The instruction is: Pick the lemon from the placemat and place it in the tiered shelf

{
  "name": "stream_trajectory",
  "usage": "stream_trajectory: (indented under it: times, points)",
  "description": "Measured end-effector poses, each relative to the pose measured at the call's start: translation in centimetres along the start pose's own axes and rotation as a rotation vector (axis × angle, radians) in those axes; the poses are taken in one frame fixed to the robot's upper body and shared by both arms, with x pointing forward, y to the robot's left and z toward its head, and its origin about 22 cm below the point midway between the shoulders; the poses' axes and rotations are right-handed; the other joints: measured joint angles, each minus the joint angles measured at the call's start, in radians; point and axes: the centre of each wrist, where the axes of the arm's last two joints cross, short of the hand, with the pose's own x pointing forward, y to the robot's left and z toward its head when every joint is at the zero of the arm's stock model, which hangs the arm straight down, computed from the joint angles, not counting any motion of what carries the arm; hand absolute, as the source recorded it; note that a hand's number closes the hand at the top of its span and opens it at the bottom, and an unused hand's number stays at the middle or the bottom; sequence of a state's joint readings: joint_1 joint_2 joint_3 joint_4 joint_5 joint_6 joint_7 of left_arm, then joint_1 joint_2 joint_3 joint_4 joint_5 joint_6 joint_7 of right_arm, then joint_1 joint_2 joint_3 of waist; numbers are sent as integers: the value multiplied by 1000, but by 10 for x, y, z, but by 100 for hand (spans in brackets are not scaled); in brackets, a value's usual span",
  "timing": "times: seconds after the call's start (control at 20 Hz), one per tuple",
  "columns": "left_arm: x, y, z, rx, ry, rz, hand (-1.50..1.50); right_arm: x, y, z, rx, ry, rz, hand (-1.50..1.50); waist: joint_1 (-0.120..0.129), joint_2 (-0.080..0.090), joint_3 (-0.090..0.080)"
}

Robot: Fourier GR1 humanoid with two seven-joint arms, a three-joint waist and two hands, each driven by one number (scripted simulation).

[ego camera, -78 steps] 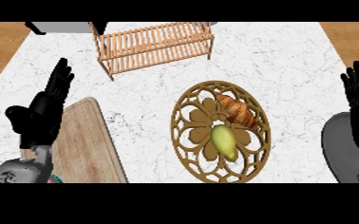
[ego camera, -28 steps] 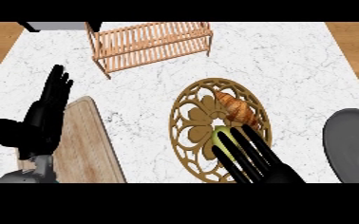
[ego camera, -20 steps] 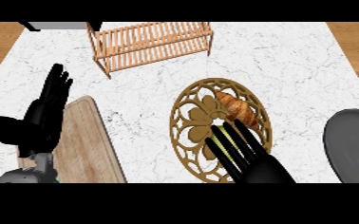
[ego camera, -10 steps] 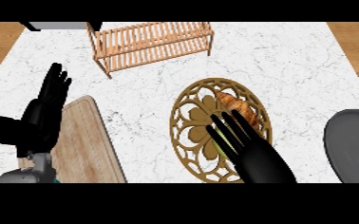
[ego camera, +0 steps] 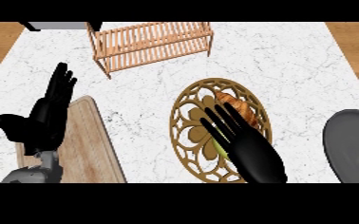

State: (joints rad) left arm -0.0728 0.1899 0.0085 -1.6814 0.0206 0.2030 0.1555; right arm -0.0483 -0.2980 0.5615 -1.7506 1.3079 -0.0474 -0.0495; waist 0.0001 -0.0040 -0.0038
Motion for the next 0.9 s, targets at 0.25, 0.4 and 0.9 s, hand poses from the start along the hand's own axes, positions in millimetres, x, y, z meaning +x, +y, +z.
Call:
stream_trajectory:
  times: [0.25,0.4,0.9]
  points:
    - [-9,3,-6,-2,0,0,0,-3,1,-9,18,3,-7,-150,-1,-2,-2]
    - [-4,5,-2,-7,2,2,0,0,8,-16,47,9,-5,150,0,-4,-4]
    - [2,8,-4,-3,-2,1,0,-4,23,-21,-39,-71,115,150,0,-14,-12]
